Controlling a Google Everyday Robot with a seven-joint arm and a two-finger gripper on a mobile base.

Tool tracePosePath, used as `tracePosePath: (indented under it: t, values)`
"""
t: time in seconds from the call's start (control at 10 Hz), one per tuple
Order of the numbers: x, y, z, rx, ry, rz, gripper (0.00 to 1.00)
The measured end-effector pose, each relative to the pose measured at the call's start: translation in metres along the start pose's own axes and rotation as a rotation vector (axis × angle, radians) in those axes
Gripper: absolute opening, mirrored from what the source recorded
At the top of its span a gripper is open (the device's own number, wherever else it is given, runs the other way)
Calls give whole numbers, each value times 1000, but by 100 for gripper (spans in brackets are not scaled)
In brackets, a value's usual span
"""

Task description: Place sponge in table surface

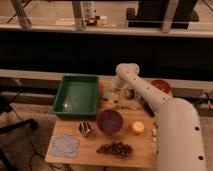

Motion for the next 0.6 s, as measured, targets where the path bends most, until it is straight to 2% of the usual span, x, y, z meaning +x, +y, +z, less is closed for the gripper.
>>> tracePosePath:
  t: [0.6]
  values:
    - [11, -1, 21, -48, 13, 21, 80]
